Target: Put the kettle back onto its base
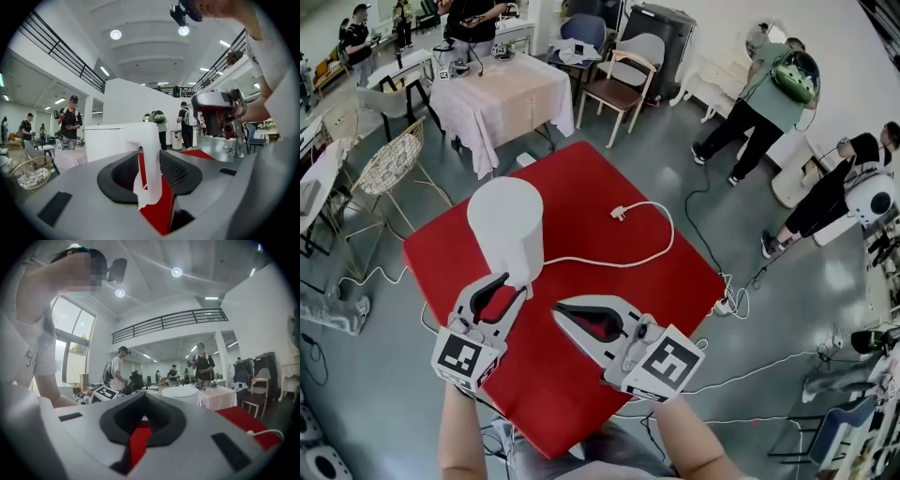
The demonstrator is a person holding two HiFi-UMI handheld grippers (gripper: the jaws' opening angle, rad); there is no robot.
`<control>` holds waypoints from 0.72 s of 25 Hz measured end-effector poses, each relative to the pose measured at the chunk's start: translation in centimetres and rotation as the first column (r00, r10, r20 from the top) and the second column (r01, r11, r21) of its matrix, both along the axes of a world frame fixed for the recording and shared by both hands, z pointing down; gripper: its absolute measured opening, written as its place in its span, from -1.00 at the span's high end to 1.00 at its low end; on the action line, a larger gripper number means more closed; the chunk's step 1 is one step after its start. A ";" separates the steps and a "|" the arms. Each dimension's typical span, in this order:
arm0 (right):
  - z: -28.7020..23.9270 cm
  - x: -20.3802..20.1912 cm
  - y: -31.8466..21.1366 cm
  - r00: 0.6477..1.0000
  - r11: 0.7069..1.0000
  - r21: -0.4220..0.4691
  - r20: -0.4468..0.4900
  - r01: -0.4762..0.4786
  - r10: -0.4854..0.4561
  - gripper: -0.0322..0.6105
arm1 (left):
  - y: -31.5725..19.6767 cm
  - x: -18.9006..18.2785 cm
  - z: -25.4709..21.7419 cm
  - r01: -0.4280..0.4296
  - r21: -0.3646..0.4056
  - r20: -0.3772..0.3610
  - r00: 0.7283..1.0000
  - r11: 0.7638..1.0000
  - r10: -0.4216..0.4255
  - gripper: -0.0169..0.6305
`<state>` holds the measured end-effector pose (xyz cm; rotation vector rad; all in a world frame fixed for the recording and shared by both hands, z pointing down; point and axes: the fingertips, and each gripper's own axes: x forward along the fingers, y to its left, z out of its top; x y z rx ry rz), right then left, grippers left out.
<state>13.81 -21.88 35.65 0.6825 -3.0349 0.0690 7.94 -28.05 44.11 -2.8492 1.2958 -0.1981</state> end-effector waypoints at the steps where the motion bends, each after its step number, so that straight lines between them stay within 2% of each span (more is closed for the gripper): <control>1: -0.2 -0.1 0.2 1.000 1.000 0.000 0.003 0.002 -0.002 0.88 | 0.4 -0.3 -0.4 0.010 -0.002 -0.008 1.000 1.000 -0.010 0.49; 5: -0.7 -0.7 0.9 1.000 1.000 0.007 0.016 0.016 -0.016 0.88 | 2.1 -0.8 -2.2 0.029 0.011 -0.008 1.000 1.000 -0.029 0.60; 8: -1.0 -1.6 1.4 0.999 0.999 0.013 0.019 0.037 -0.037 0.88 | 3.3 -0.8 -4.0 0.046 0.034 -0.002 0.999 0.998 -0.046 0.79; 13: -2.1 -3.2 2.3 0.996 0.996 0.029 0.033 0.079 -0.080 0.88 | 6.0 -0.4 -7.7 0.048 0.072 -0.014 0.999 0.996 -0.047 0.87; 18: -3.2 -4.2 3.4 0.994 0.993 0.046 0.030 0.108 -0.110 0.88 | 9.3 -0.8 -11.6 0.088 0.092 -0.063 0.995 0.992 -0.083 0.91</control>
